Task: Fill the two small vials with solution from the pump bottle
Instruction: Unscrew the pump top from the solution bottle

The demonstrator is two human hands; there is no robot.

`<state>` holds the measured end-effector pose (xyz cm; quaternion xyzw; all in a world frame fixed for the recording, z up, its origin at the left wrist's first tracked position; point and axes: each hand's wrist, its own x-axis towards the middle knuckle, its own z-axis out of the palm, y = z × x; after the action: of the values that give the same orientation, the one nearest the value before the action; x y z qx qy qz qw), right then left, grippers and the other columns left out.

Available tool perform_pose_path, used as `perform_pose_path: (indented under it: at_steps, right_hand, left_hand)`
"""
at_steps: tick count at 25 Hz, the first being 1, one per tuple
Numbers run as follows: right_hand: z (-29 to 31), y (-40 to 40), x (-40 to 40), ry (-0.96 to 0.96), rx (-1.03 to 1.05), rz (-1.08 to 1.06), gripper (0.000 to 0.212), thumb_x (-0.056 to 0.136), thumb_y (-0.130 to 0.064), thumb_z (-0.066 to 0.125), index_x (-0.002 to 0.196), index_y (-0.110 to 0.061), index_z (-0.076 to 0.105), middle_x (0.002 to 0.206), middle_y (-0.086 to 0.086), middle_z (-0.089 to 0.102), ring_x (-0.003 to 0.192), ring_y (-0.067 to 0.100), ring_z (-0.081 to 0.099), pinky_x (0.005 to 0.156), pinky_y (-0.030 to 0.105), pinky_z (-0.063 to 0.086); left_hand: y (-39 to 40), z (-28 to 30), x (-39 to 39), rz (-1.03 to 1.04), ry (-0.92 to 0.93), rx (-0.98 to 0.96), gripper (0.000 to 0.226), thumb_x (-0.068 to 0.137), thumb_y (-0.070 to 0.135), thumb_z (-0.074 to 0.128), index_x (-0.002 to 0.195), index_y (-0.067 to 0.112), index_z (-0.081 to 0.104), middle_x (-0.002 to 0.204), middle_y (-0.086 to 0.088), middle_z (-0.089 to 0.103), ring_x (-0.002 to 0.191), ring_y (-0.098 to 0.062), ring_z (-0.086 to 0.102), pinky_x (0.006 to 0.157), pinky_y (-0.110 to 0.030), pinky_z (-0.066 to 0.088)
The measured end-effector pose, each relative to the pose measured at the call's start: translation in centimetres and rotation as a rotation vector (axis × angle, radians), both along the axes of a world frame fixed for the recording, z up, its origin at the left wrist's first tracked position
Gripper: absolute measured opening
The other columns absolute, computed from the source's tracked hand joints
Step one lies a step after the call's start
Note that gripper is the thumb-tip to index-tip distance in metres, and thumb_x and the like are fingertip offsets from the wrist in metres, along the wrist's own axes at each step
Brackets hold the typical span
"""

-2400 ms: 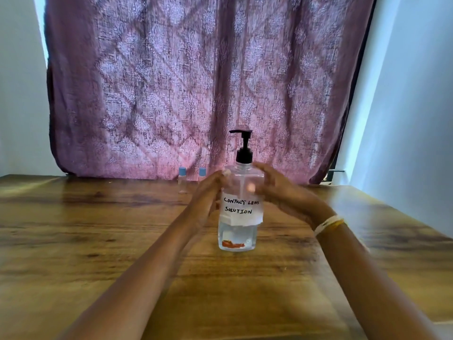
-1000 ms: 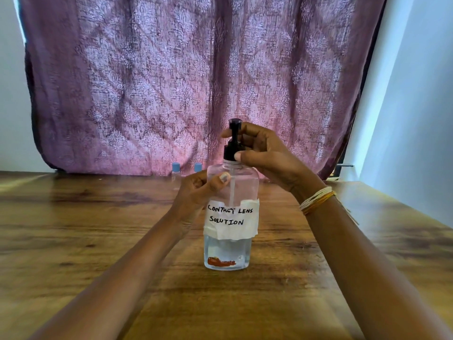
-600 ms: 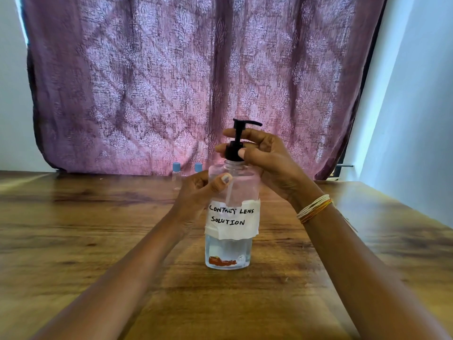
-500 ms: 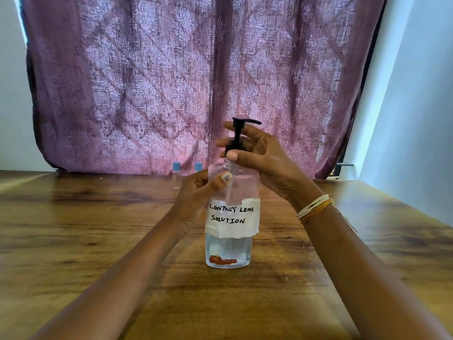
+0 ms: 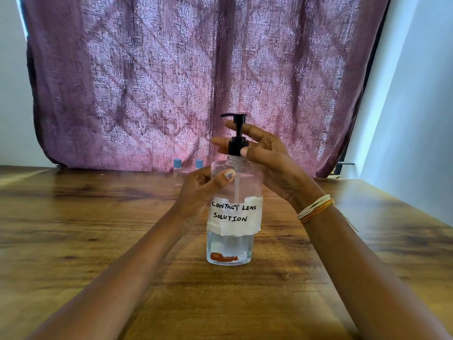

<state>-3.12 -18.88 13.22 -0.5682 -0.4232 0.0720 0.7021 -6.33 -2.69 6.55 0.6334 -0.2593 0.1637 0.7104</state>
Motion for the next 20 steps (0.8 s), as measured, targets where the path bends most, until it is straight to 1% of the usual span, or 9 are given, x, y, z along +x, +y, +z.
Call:
perform_pose_path:
  at_steps: [3, 6, 8, 10, 12, 13, 16, 18, 20]
  right_hand:
    - [0.01, 0.43, 0.07, -0.031, -0.015, -0.171, 0.067, 0.070, -0.006, 0.079, 0.131, -0.002, 0.052, 0.089, 0.000, 0.074, 0.084, 0.012, 0.070, 0.077, 0.024, 0.056]
    - [-0.19, 0.36, 0.33, 0.017, 0.030, -0.190, 0.067, 0.065, -0.004, 0.079, 0.127, -0.002, 0.054, 0.085, 0.005, 0.074, 0.077, 0.014, 0.071, 0.072, 0.025, 0.057]
    - [-0.15, 0.04, 0.28, 0.050, 0.073, -0.136, 0.054, 0.070, 0.003, 0.073, 0.122, -0.004, 0.056, 0.088, 0.011, 0.074, 0.081, 0.018, 0.073, 0.073, 0.029, 0.059]
    - [-0.04, -0.22, 0.10, 0.079, 0.087, -0.029, 0.048, 0.078, -0.003, 0.057, 0.126, -0.003, 0.053, 0.097, 0.020, 0.072, 0.091, 0.024, 0.072, 0.078, 0.034, 0.060]
    - [0.10, -0.09, -0.25, 0.055, 0.058, 0.009, 0.049, 0.079, -0.008, 0.056, 0.128, -0.004, 0.052, 0.110, 0.023, 0.068, 0.102, 0.026, 0.069, 0.087, 0.038, 0.058]
    - [0.15, 0.07, -0.34, 0.017, 0.040, -0.034, 0.049, 0.079, -0.007, 0.062, 0.127, -0.006, 0.053, 0.112, 0.019, 0.068, 0.102, 0.023, 0.068, 0.088, 0.036, 0.058]
    - [0.09, 0.51, -0.33, -0.078, 0.031, -0.206, 0.053, 0.068, -0.006, 0.079, 0.118, -0.006, 0.058, 0.096, -0.001, 0.073, 0.085, 0.008, 0.069, 0.077, 0.023, 0.056]
    - [-0.14, 0.51, -0.17, -0.050, 0.066, -0.216, 0.053, 0.068, -0.006, 0.075, 0.118, -0.004, 0.057, 0.090, 0.002, 0.073, 0.081, 0.011, 0.070, 0.076, 0.024, 0.057]
    - [-0.19, 0.21, -0.12, -0.013, 0.098, -0.165, 0.050, 0.078, 0.001, 0.069, 0.125, 0.001, 0.053, 0.092, 0.011, 0.072, 0.085, 0.018, 0.071, 0.079, 0.029, 0.058]
  left_hand:
    - [-0.02, -0.02, -0.02, -0.014, 0.007, 0.000, 0.043, 0.062, 0.051, 0.079, 0.085, 0.015, 0.074, 0.079, 0.001, 0.076, 0.076, -0.013, 0.071, 0.066, -0.023, 0.055]
    - [-0.09, -0.06, -0.03, -0.004, 0.018, -0.007, 0.033, 0.068, 0.041, 0.071, 0.087, 0.014, 0.074, 0.080, 0.000, 0.076, 0.076, -0.015, 0.072, 0.066, -0.025, 0.055]
    - [-0.15, 0.01, -0.22, -0.014, 0.022, -0.009, 0.035, 0.064, 0.044, 0.077, 0.086, 0.016, 0.075, 0.080, 0.000, 0.077, 0.076, -0.014, 0.073, 0.065, -0.024, 0.056]
    - [-0.19, 0.11, -0.39, -0.006, 0.029, -0.009, 0.047, 0.058, 0.055, 0.080, 0.087, 0.018, 0.076, 0.083, -0.001, 0.077, 0.077, -0.014, 0.073, 0.066, -0.026, 0.058]
    - [-0.15, 0.09, -0.27, 0.028, 0.037, 0.005, 0.048, 0.060, 0.054, 0.080, 0.088, 0.015, 0.075, 0.086, -0.004, 0.077, 0.079, -0.016, 0.072, 0.070, -0.033, 0.060]
    - [-0.10, -0.05, -0.09, 0.034, 0.036, 0.011, 0.042, 0.064, 0.049, 0.077, 0.088, 0.015, 0.075, 0.087, -0.006, 0.076, 0.080, -0.017, 0.072, 0.071, -0.035, 0.059]
    - [-0.19, 0.07, -0.35, -0.001, 0.038, 0.006, 0.030, 0.066, 0.045, 0.076, 0.082, 0.019, 0.075, 0.078, 0.001, 0.076, 0.072, -0.011, 0.071, 0.062, -0.025, 0.057]
    - [-0.21, 0.11, -0.39, 0.009, 0.036, 0.004, 0.050, 0.062, 0.053, 0.078, 0.088, 0.011, 0.073, 0.082, -0.003, 0.075, 0.074, -0.012, 0.071, 0.062, -0.025, 0.057]
    - [-0.19, 0.10, -0.33, 0.035, 0.033, 0.008, 0.063, 0.061, 0.056, 0.078, 0.094, 0.004, 0.071, 0.087, -0.008, 0.074, 0.079, -0.016, 0.071, 0.068, -0.029, 0.058]
